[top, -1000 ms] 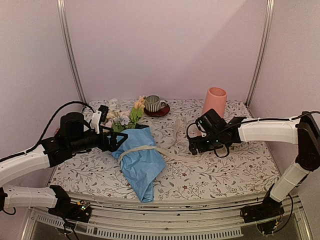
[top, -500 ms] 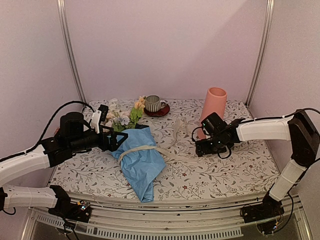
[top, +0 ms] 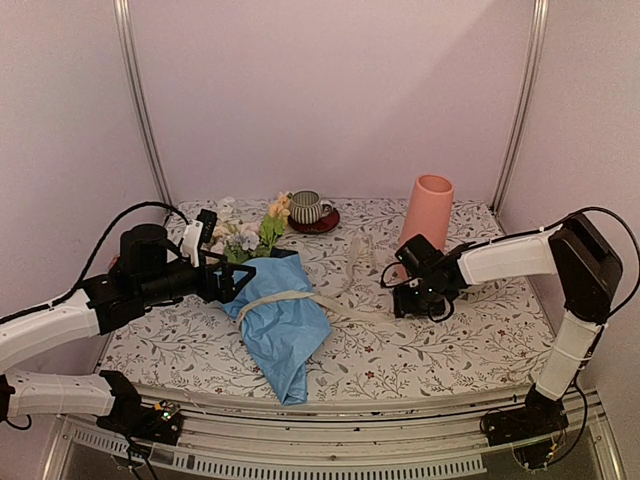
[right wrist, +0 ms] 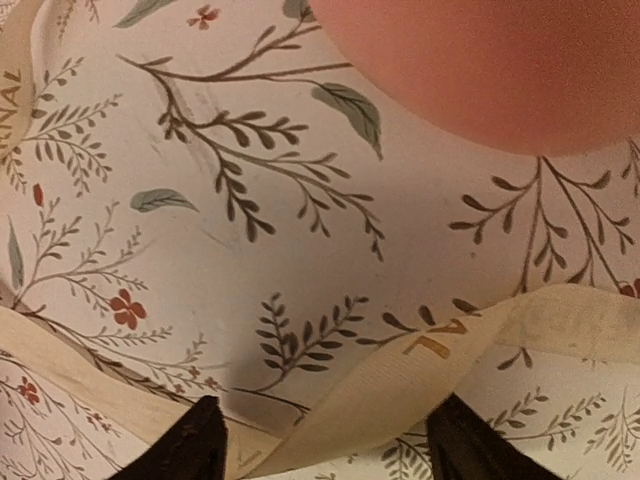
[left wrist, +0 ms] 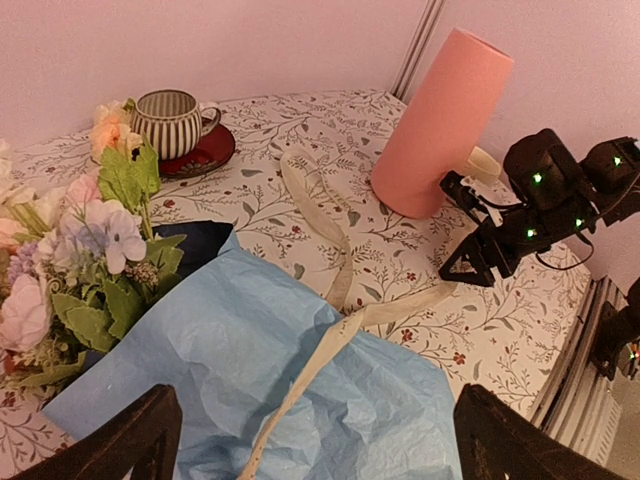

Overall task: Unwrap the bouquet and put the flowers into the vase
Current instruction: Pick up the untied ribbon from the center of the board, then pass from the right arm to the left, then place the untied ribbon at the corner of the board.

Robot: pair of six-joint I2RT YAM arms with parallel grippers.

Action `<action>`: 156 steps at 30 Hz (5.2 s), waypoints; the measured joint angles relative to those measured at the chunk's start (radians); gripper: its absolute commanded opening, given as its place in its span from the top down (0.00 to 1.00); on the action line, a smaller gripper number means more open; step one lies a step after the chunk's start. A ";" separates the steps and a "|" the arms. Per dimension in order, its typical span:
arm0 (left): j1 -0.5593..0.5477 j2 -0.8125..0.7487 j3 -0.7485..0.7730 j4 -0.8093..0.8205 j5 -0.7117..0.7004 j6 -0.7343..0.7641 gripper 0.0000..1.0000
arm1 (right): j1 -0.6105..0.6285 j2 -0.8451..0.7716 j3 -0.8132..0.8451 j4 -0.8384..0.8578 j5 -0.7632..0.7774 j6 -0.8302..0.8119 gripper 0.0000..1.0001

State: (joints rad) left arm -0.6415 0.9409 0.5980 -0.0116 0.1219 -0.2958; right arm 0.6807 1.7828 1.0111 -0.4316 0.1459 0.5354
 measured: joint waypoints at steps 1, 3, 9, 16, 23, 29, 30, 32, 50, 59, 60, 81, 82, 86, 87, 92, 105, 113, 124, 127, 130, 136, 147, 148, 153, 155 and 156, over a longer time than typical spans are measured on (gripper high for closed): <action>0.000 0.000 0.000 0.000 0.000 0.001 0.03 | -0.002 0.005 0.005 0.010 -0.005 0.014 0.60; 0.000 -0.001 0.000 -0.001 0.000 0.004 0.03 | -0.003 0.016 0.016 0.034 -0.021 0.034 0.88; 0.000 -0.022 -0.002 -0.001 0.000 0.013 0.03 | 0.011 0.016 0.017 0.092 -0.059 0.068 0.97; 0.000 -0.016 -0.010 0.009 0.031 0.014 0.03 | 0.145 -0.105 0.039 0.171 -0.047 -0.037 0.97; -0.022 0.035 -0.012 0.081 0.117 -0.006 0.02 | 0.224 -0.247 0.026 0.436 -0.264 -0.212 0.96; -0.076 0.039 -0.016 0.129 0.190 0.027 0.02 | 0.224 -0.254 0.026 0.560 -0.437 -0.304 0.96; -0.082 0.039 -0.016 0.132 0.196 0.037 0.02 | 0.224 -0.252 0.027 0.565 -0.452 -0.315 0.96; -0.090 0.039 -0.016 0.136 0.206 0.062 0.02 | 0.224 -0.241 0.035 0.574 -0.475 -0.333 0.96; -0.094 -0.041 -0.163 0.286 0.153 0.330 0.17 | 0.224 -0.207 0.063 0.573 -0.636 -0.494 0.95; -0.095 -0.026 -0.206 0.380 0.171 0.510 0.25 | 0.224 -0.207 0.083 0.528 -0.654 -0.561 0.95; -0.095 -0.014 -0.206 0.387 0.178 0.527 0.26 | 0.224 -0.207 0.084 0.524 -0.655 -0.566 0.95; -0.129 0.453 -0.083 0.632 0.328 0.611 0.33 | 0.224 -0.207 0.109 0.488 -0.688 -0.608 0.95; -0.137 0.479 -0.071 0.649 0.335 0.603 0.34 | 0.224 -0.207 0.109 0.488 -0.690 -0.608 0.95; -0.177 0.578 -0.013 0.718 0.343 0.581 0.56 | 0.224 -0.206 0.109 0.488 -0.699 -0.607 0.95; -0.186 0.594 -0.003 0.732 0.343 0.577 0.70 | 0.224 -0.206 0.109 0.488 -0.700 -0.607 0.95; -0.209 0.634 0.014 0.828 0.307 0.542 1.00 | 0.224 -0.207 0.108 0.489 -0.702 -0.603 0.87; -0.189 0.235 -0.110 0.762 -0.075 0.492 1.00 | 0.224 -0.227 0.024 0.533 -0.515 -0.570 0.37; -0.007 -0.150 -0.029 0.269 -0.542 0.237 1.00 | 0.222 -0.271 -0.018 0.591 -0.305 -0.534 0.36; 0.237 -0.249 0.118 -0.308 -0.851 -0.101 1.00 | 0.209 -0.272 -0.031 0.621 -0.111 -0.468 0.37; 0.280 -0.283 0.118 -0.375 -0.899 -0.154 1.00 | 0.208 -0.272 -0.034 0.624 -0.094 -0.460 0.37; 0.322 -0.330 0.118 -0.412 -0.932 -0.203 1.00 | 0.208 -0.272 -0.040 0.624 -0.090 -0.455 0.37; 0.401 -0.401 0.117 -0.452 -0.978 -0.262 1.00 | 0.208 -0.272 -0.044 0.624 -0.084 -0.446 0.38; 0.525 -0.378 0.063 -0.465 -0.944 -0.262 0.47 | 0.208 -0.272 -0.041 0.624 -0.084 -0.453 0.38; 0.538 -0.369 0.047 -0.465 -0.921 -0.268 0.28 | 0.208 -0.272 -0.040 0.624 -0.084 -0.454 0.38; 0.619 -0.331 0.011 -0.472 -0.784 -0.289 0.02 | 0.208 -0.272 -0.039 0.625 -0.084 -0.454 0.39; 0.652 -0.325 0.011 -0.477 -0.740 -0.307 0.02 | 0.208 -0.272 -0.039 0.625 -0.084 -0.454 0.39; 0.666 -0.325 0.011 -0.479 -0.719 -0.319 0.02 | 0.208 -0.272 -0.039 0.625 -0.084 -0.455 0.39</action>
State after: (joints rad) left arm 0.0250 0.6155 0.6086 -0.4908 -0.5976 -0.6147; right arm 0.8886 1.5112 0.9718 0.1936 0.0620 0.0803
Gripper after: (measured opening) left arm 0.980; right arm 0.612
